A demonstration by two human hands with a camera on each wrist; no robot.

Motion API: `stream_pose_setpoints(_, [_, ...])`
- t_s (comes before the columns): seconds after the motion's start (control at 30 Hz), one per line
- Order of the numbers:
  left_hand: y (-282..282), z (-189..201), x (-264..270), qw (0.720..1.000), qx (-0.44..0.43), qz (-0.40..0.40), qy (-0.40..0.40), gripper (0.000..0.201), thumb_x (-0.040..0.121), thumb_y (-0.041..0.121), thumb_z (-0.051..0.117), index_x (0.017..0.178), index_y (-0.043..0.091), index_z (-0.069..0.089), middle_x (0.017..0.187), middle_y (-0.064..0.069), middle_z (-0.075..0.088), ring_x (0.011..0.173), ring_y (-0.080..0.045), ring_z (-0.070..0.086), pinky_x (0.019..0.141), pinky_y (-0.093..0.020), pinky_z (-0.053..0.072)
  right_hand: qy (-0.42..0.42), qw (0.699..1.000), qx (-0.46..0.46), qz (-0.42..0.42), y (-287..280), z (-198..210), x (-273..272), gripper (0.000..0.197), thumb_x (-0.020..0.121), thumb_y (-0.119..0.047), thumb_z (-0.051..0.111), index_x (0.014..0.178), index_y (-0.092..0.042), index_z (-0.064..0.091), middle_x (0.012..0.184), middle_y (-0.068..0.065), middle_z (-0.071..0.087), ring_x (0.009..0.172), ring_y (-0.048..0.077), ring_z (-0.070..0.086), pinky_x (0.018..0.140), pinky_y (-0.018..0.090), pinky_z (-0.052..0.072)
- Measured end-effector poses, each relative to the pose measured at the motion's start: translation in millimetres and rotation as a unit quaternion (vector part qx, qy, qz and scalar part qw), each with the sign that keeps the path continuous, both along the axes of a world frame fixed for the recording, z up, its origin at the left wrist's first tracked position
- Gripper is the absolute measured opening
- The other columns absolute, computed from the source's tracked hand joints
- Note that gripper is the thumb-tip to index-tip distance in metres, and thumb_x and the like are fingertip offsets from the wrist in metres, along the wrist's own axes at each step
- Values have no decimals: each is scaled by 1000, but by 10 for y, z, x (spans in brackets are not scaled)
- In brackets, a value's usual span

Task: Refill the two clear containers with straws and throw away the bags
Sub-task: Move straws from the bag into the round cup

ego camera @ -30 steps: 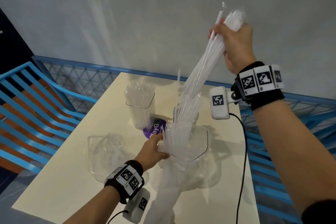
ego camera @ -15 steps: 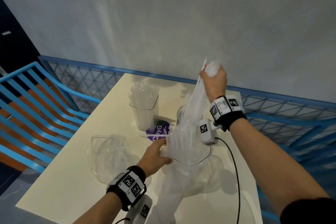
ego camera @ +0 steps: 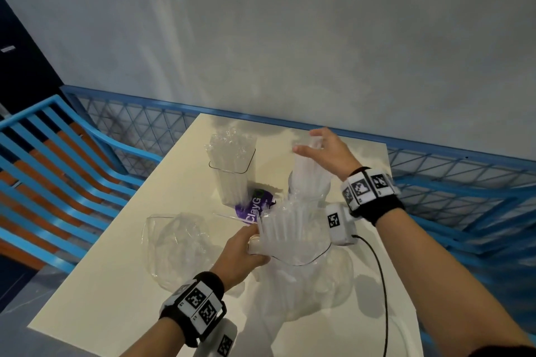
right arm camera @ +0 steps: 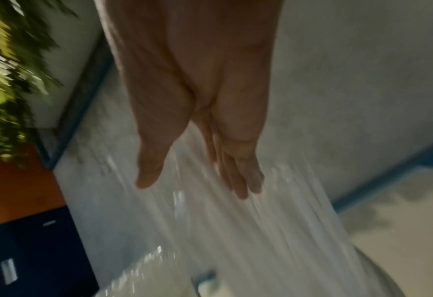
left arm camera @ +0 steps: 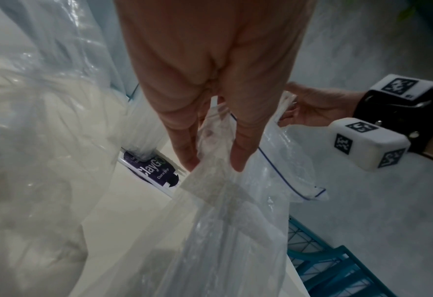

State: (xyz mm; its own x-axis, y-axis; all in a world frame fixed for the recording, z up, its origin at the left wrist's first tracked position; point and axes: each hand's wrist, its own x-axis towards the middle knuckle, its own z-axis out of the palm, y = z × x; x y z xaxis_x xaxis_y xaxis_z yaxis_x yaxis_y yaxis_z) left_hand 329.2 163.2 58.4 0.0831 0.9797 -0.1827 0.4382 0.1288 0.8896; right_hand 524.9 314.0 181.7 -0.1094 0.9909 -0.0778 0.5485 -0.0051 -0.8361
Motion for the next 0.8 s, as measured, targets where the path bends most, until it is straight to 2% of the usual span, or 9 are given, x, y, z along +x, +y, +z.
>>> stream_pose_setpoints(0.07, [-25, -19, -29, 1000, -3, 3, -8, 55, 75, 5, 71, 125, 23, 56, 124, 4, 60, 112, -15, 56, 87, -17, 41, -9, 999, 43, 8, -44, 200, 58, 69, 80, -43, 71, 137, -16, 42, 138, 9, 51, 126, 21, 50, 93, 26, 40])
stream_pose_setpoints(0.13, [-63, -35, -60, 1000, -4, 4, -19, 53, 76, 4, 69, 123, 25, 57, 124, 6, 60, 114, -14, 56, 89, -17, 42, 16, 988, 150, -31, -117, 447, 110, 53, 85, -37, 67, 130, -15, 49, 130, 6, 58, 119, 16, 55, 96, 23, 42])
stream_pose_setpoints(0.2, [-111, -46, -109, 999, -2, 8, -34, 52, 76, 3, 69, 120, 28, 59, 121, 9, 63, 113, -11, 57, 91, -20, 44, 54, 974, 213, -44, -200, 625, 102, 32, 90, -28, 63, 118, -14, 59, 114, 2, 67, 104, 10, 62, 91, 20, 48])
stream_pose_setpoints(0.3, [-220, -51, -197, 998, -1, 30, -58, 50, 74, -2, 69, 115, 26, 64, 113, 9, 69, 107, -10, 62, 92, -27, 49, 74, 985, 148, 44, -329, 581, -117, 18, 90, -20, 58, 106, -13, 64, 92, 5, 74, 85, 12, 70, 80, 23, 53])
stream_pose_setpoints(0.37, [-301, -47, -253, 996, -5, 43, -76, 49, 73, -5, 68, 112, 25, 67, 108, 7, 71, 103, -12, 65, 87, -29, 54, -9, 984, 62, 169, -368, 340, -365, 19, 90, -21, 58, 106, -14, 65, 91, 3, 73, 83, 14, 69, 74, 25, 53])
stream_pose_setpoints(0.47, [-420, -39, -325, 993, -18, 62, -101, 47, 72, -8, 68, 108, 23, 69, 104, 11, 73, 98, -7, 66, 78, -21, 53, -206, 918, -43, 337, -306, -251, -743, 25, 89, -24, 60, 112, -16, 65, 103, -2, 61, 92, 14, 59, 77, 25, 46])
stream_pose_setpoints(0.63, [-581, -143, -428, 991, -54, 78, -91, 45, 64, 12, 67, 106, 24, 69, 104, 5, 72, 98, -12, 66, 80, -25, 52, -352, 849, -90, 384, -171, -995, -1033, 35, 96, -17, 49, 129, -10, 57, 135, 11, 55, 125, 28, 49, 96, 22, 31])
stream_pose_setpoints(0.73, [-635, -227, -443, 991, -79, 78, -76, 42, 66, 7, 68, 104, 26, 68, 99, 6, 72, 93, -12, 65, 77, -22, 51, -388, 822, -108, 402, -121, -1318, -1096, 41, 97, -18, 50, 137, -11, 48, 141, 12, 48, 129, 29, 45, 101, 27, 31])
stream_pose_setpoints(0.8, [-652, -246, -432, 991, -90, 77, -69, 36, 70, 2, 68, 97, 26, 67, 92, 6, 71, 85, -11, 64, 73, -21, 51, -405, 810, -114, 407, -127, -1524, -1121, 40, 96, -18, 52, 135, -8, 48, 137, 16, 50, 126, 33, 47, 101, 32, 35])
